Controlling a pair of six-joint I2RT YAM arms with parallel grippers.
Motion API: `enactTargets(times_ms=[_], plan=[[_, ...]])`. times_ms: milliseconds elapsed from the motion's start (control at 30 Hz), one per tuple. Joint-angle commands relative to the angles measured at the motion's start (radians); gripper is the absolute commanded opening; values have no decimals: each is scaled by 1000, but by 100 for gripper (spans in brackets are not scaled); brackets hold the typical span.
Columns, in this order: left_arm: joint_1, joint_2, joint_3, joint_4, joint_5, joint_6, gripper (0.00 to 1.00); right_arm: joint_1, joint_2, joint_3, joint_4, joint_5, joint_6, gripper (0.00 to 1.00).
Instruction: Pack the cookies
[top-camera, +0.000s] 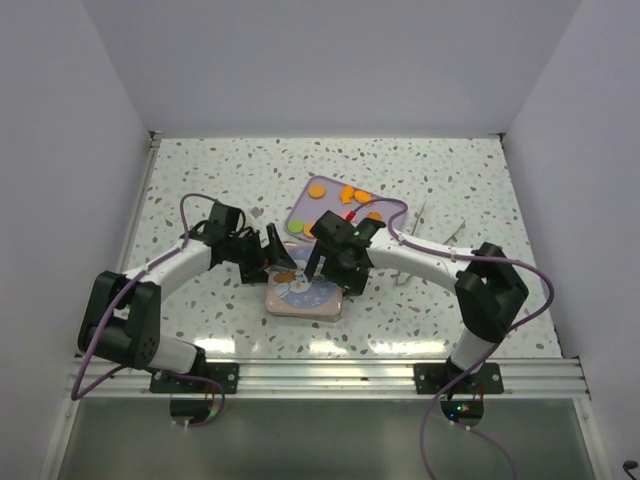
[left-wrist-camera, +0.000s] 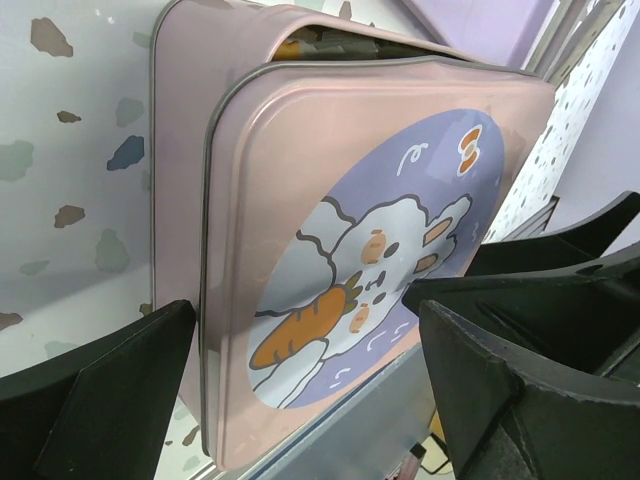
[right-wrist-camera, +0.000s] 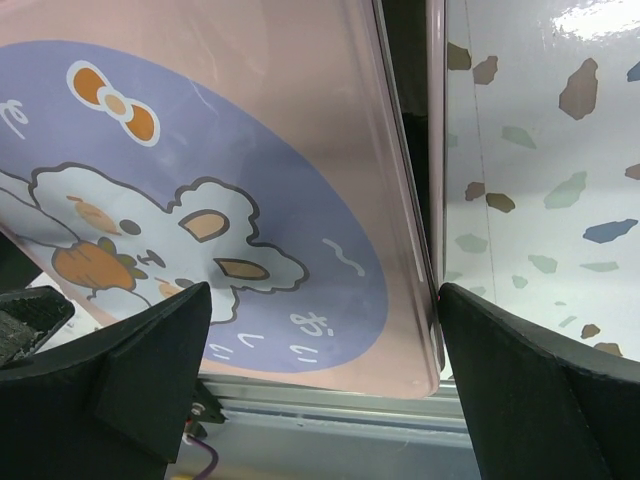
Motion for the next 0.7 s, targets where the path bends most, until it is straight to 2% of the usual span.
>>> enactTargets(times_ms=[0,333,667], plan=[[-14,8,48,9,17,-1,100,-13,4,43,32,-33,-5,99],[-14,91,186,-65,-55,42,100,-51,-21,-46,74,-62,-2,99],[-15,166,273,-95,-81,54,100,-103,-16,-49,98,-75,-25,99]])
